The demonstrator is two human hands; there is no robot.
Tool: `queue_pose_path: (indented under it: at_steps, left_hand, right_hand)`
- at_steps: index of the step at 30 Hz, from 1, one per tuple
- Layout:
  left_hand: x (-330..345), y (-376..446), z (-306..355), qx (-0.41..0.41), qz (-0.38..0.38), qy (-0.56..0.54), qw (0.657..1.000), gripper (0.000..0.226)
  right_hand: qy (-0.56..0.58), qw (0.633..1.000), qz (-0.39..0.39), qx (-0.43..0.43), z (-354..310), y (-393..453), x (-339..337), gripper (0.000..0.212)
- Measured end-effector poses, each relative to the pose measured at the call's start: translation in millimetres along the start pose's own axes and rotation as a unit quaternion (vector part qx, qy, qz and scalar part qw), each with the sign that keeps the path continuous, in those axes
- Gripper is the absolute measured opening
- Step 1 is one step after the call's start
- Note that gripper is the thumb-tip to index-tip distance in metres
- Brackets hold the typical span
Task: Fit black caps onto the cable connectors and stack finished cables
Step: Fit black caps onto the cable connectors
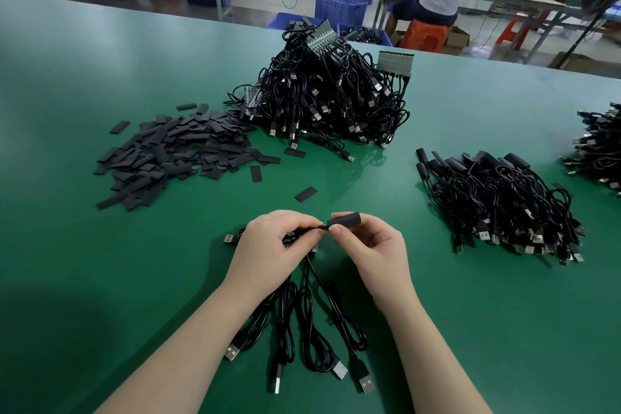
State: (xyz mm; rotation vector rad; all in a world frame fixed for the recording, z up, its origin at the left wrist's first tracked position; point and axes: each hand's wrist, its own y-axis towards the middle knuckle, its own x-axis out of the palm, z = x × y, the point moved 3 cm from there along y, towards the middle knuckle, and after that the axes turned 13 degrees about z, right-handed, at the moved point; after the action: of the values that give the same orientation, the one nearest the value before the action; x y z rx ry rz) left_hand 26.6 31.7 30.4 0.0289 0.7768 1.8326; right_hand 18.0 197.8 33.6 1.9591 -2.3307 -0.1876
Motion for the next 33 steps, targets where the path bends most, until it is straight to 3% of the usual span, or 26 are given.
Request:
queue_pose_path:
  at_steps: [9, 20, 28, 33]
  left_hand:
    - [2, 0, 2, 0.021, 0.005, 0.002, 1.0, 0.024]
    - [3, -2, 4, 0.034, -0.003, 0.006, 0.999, 0.014]
    - [-3, -3, 9, 0.021, 0.062, -0.015, 0.998, 0.016]
    - [-4, -2, 13, 0.051, 0.06, 0.007, 0.997, 0.014]
  right_hand:
    - [0.009, 1.0, 0.008, -0.008, -1, -2, 1, 0.027]
    - [0.007, 1.0, 0.011, -0.009, -1, -1, 1, 0.033]
    - [0.012, 1.0, 0.018, -0.001, 0, -2, 2, 0.031]
    - [0.002, 1.0, 0.013, -0.022, -3, -4, 3, 0.029]
